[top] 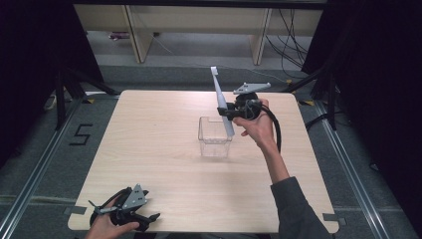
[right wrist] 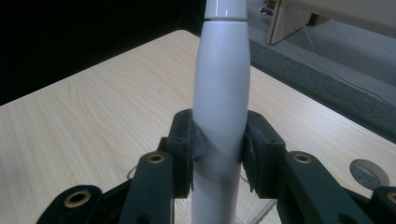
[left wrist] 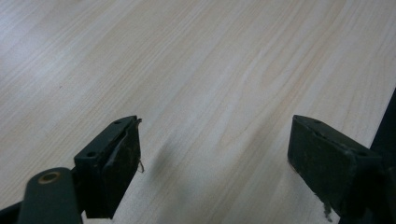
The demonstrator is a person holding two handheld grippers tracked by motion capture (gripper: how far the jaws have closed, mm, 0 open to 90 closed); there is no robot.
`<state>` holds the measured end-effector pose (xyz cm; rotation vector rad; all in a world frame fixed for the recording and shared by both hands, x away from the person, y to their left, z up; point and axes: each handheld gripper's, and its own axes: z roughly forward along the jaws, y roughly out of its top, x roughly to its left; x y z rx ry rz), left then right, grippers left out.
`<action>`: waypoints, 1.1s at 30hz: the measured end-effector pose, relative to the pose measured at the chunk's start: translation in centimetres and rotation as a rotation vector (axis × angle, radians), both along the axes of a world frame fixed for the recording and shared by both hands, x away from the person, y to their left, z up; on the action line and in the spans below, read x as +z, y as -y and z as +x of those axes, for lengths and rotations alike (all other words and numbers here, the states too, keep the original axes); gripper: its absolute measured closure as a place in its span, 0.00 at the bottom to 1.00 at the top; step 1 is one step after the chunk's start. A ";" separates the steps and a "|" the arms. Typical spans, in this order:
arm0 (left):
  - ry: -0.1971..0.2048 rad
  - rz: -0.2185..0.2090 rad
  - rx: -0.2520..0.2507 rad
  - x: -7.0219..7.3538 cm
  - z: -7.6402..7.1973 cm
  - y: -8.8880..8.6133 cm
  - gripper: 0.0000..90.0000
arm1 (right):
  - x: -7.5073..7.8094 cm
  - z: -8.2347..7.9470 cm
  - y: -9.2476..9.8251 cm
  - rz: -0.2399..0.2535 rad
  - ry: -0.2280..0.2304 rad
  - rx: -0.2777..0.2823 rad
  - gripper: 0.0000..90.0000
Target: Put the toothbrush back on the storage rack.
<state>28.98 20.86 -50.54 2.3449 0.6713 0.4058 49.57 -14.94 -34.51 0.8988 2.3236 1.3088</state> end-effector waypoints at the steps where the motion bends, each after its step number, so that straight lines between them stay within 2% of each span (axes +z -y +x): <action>1: 0.000 0.001 0.000 0.0 0.0 0.0 0.19 | 0.0 -0.1 -0.2 0.005 -0.006 -0.006 0.74; 3: -0.002 0.001 -0.001 0.0 0.0 0.0 0.19 | 0.0 0.1 -0.6 0.005 0.014 -0.007 0.74; 5: -0.001 0.002 -0.003 0.0 0.0 0.0 0.19 | 0.1 0.2 -0.9 0.001 -0.012 -0.008 0.75; 7: -0.001 -0.001 -0.002 0.0 0.0 0.0 0.19 | -0.1 0.5 -1.2 -0.007 0.001 -0.002 0.74; 8: -0.003 -0.009 0.002 0.0 0.0 0.0 0.19 | -0.2 0.5 -1.4 0.001 -0.017 -0.004 0.74; 10: -0.001 0.004 -0.004 0.0 0.0 0.0 0.19 | -0.5 0.7 -1.6 -0.021 -0.017 0.003 0.74; 13: -0.004 0.004 -0.005 0.0 0.0 0.0 0.19 | -0.9 0.9 -2.0 -0.020 -0.034 -0.007 0.74; 15: -0.002 0.004 -0.005 0.0 0.0 0.0 0.19 | -1.2 1.1 -2.2 -0.012 -0.023 -0.012 0.74; 17: -0.004 -0.006 -0.002 0.0 0.0 0.0 0.19 | -1.3 1.4 -2.2 -0.027 -0.016 0.000 0.74; 18: -0.002 0.003 -0.004 0.0 0.0 0.0 0.19 | -1.3 1.4 -2.3 -0.032 -0.028 0.001 0.74; 23: -0.004 0.004 -0.005 0.0 0.0 0.0 0.19 | -1.8 1.7 -2.6 -0.035 -0.027 -0.005 0.74; 26: -0.003 0.005 -0.006 0.0 0.0 0.0 0.19 | -2.1 1.7 -2.8 -0.030 -0.052 -0.011 0.74; 27: -0.004 0.004 -0.005 0.0 0.0 0.0 0.19 | -2.2 1.8 -2.8 -0.043 -0.037 0.000 0.74; 28: -0.006 -0.004 -0.003 0.0 0.0 0.1 0.19 | -2.4 1.8 -2.9 -0.042 -0.050 -0.004 0.74; 29: -0.005 0.006 -0.008 0.0 0.0 0.0 0.19 | -2.5 1.9 -2.9 -0.047 -0.037 0.000 0.74; 30: -0.005 0.005 -0.006 0.0 0.0 0.0 0.19 | -2.6 1.8 -3.1 -0.049 -0.064 -0.006 0.74; 31: -0.004 0.005 -0.006 0.0 0.0 0.0 0.19 | -2.7 2.0 -3.1 -0.053 -0.043 -0.003 0.74; 32: -0.005 0.004 -0.006 0.0 0.0 0.0 0.19 | -2.8 2.0 -3.2 -0.047 -0.059 -0.003 0.74; 33: -0.005 0.006 -0.006 0.0 0.0 0.0 0.19 | -2.8 2.1 -3.1 -0.062 -0.049 -0.001 0.74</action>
